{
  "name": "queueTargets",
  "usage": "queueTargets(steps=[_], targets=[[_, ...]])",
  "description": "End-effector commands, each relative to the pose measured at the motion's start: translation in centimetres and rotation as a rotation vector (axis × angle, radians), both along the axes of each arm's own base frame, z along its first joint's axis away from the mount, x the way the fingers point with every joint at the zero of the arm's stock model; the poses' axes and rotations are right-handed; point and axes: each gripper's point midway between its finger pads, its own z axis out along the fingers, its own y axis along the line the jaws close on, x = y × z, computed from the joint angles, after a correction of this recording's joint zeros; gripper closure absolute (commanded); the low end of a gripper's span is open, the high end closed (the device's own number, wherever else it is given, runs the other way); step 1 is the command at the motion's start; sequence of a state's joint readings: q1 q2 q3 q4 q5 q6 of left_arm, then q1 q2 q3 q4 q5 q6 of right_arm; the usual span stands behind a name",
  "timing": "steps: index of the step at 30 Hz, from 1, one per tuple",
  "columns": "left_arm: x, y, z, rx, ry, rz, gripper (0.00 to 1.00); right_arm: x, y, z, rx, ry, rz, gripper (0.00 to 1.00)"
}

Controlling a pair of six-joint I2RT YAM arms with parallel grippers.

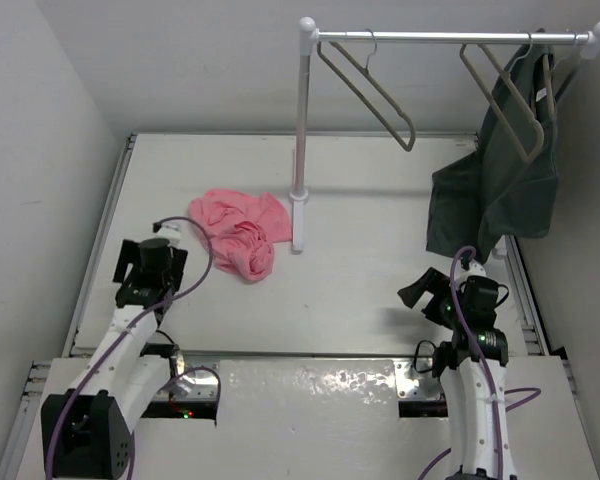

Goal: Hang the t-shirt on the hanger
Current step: Pick up the T-shirt from the center of the board.

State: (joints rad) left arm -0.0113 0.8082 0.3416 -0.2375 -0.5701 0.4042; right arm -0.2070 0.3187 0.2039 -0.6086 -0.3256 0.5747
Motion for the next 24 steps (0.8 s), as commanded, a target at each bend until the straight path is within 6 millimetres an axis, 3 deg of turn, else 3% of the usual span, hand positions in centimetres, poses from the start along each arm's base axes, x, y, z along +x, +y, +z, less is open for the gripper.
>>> queueTargets(steps=[1, 3, 4, 6, 7, 8, 10, 11, 13, 14, 17, 18, 19, 20, 22, 23, 24], targets=[[5.0, -5.9, 5.1, -0.149, -0.06, -0.395, 0.0, 1.0, 0.0, 1.5, -0.015, -0.052, 0.025, 0.01], [5.3, -8.3, 5.0, -0.139, 0.118, -0.644, 0.0, 1.3, 0.0, 1.7, -0.013, -0.056, 0.029, 0.01], [6.2, -11.3, 7.6, -0.212, 0.1, -0.797, 0.0, 1.4, 0.1, 1.7, -0.012, -0.055, 0.032, 0.01], [7.9, -14.2, 8.2, -0.281, 0.12, -0.891, 0.0, 1.7, 0.2, 1.8, -0.008, -0.051, 0.038, 0.01], [9.2, -15.7, 10.0, -0.273, 0.085, -0.945, 0.0, 1.7, 0.2, 1.8, -0.007, -0.048, 0.042, 0.01], [9.9, -16.9, 8.8, -0.278, 0.135, -0.978, 0.02, 2.0, 0.2, 2.0, -0.009, -0.054, 0.047, 0.01], [10.6, -20.1, 8.4, -0.27, 0.172, -1.071, 0.07, 2.1, 0.2, 1.9, -0.009, -0.033, 0.056, 0.01], [10.9, -21.0, 6.0, -0.307, 0.248, -1.073, 0.07, 2.0, 0.3, 1.8, -0.008, -0.024, 0.063, 0.01], [11.8, -22.5, 4.7, -0.345, 0.283, -1.079, 0.07, 1.9, 0.2, 1.6, -0.014, 0.003, 0.076, 0.01], [12.2, -22.5, 2.2, -0.367, 0.349, -1.048, 0.07, 2.0, 0.2, 1.9, -0.017, 0.006, 0.082, 0.01], [14.2, -21.6, 0.1, -0.362, 0.389, -0.919, 0.22, 1.9, 0.1, 2.2, -0.033, 0.015, 0.099, 0.01], [14.7, -21.4, -1.5, -0.38, 0.42, -0.855, 0.39, 1.9, 0.1, 2.3, -0.039, 0.013, 0.104, 0.01], [16.0, -21.3, -1.1, -0.378, 0.394, -0.815, 0.44, 2.0, 0.1, 2.4, -0.041, 0.01, 0.107, 0.01], [16.7, -20.8, -2.1, -0.364, 0.406, -0.759, 0.47, 2.0, 0.2, 2.5, -0.039, 0.007, 0.109, 0.01], [18.0, -21.4, -1.2, -0.399, 0.379, -0.733, 0.88, 1.8, 0.3, 2.4, -0.04, 0.011, 0.117, 0.01], [17.8, -21.7, -0.6, -0.419, 0.379, -0.732, 1.0, 1.7, 0.3, 2.5, -0.04, 0.015, 0.12, 0.01], [17.7, -22.1, 0.2, -0.443, 0.361, -0.737, 1.0, 1.6, 0.4, 2.6, -0.043, 0.01, 0.132, 0.01]])
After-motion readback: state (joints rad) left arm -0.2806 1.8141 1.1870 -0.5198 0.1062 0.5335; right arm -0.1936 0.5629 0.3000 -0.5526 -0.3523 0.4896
